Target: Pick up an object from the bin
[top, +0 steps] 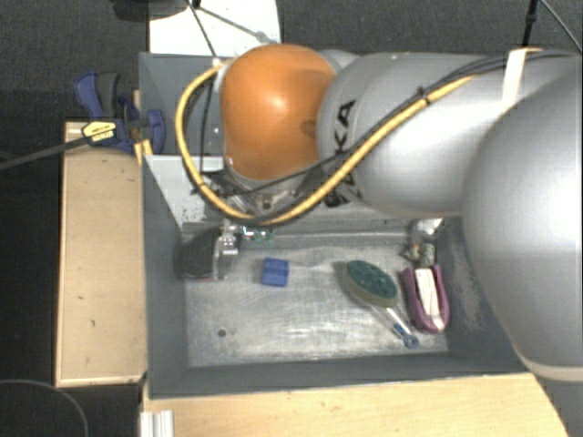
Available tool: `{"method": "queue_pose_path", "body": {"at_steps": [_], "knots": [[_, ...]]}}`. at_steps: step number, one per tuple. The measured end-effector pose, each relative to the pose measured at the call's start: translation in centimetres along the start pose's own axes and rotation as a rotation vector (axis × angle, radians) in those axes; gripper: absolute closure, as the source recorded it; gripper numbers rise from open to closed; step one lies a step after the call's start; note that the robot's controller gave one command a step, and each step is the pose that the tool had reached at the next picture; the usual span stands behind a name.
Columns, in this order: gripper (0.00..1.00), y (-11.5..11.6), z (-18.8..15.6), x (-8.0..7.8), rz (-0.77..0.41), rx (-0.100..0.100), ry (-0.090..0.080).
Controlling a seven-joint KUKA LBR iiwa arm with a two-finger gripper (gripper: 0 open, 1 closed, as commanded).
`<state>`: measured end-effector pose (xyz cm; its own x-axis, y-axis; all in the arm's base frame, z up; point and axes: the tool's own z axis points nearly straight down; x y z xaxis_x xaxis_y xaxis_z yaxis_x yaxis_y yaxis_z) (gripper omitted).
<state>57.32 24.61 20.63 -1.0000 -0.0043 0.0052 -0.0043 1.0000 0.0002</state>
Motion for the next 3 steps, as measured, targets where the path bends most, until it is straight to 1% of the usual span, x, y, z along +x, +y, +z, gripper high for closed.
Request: {"method": "queue_pose_path", "body": {"at_steps": [1, 2, 3], "knots": [[0.00, -2.2, 10.1, 1.5, -0.035, -0.009, -0.029], [0.00, -1.1, 11.1, -1.5, 0.142, -0.011, -0.024], [1.00, -1.2, 10.8, -1.8, 0.146, -0.015, -0.035]]}}
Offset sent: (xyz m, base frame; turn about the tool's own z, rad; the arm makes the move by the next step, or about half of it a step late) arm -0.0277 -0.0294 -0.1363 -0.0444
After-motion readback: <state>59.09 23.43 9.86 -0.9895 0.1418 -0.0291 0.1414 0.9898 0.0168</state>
